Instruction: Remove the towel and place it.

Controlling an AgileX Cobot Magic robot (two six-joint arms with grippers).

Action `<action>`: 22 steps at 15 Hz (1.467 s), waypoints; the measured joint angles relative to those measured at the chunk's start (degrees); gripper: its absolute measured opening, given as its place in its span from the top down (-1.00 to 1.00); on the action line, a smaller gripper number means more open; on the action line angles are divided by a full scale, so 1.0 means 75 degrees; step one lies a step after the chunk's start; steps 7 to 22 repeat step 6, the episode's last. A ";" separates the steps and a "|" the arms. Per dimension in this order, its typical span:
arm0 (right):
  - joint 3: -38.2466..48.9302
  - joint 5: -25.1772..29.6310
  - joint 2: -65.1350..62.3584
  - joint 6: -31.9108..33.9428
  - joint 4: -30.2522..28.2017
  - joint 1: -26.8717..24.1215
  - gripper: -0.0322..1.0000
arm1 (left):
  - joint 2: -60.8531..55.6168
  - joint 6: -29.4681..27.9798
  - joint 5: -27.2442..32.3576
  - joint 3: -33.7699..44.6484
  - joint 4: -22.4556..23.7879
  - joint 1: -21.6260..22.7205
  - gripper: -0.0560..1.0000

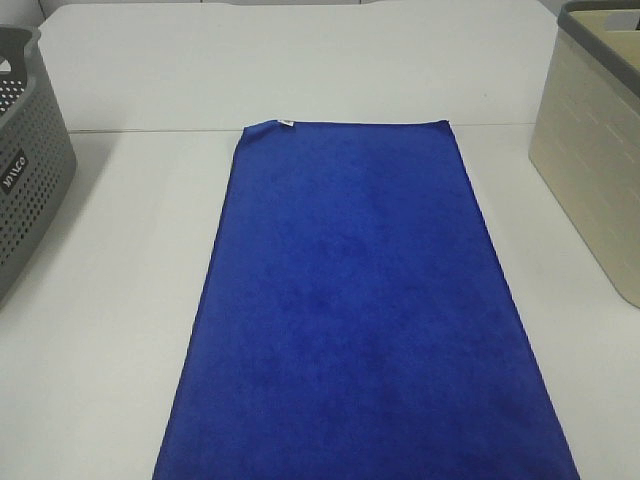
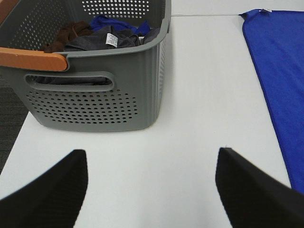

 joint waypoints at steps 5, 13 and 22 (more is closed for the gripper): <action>0.0000 0.0000 0.0000 0.0000 0.0000 0.0000 -0.53 | 0.0000 0.0000 -0.0008 0.0000 -0.0275 0.0000 -0.42; 0.0000 0.0000 0.0000 0.0000 0.0000 0.0000 -0.53 | 0.0000 0.0000 -0.0008 0.0000 -0.0275 0.0000 -0.42; 0.0000 0.0000 0.0000 0.0000 0.0000 0.0000 -0.53 | 0.0000 0.0000 -0.0008 0.0000 -0.0275 0.0000 -0.42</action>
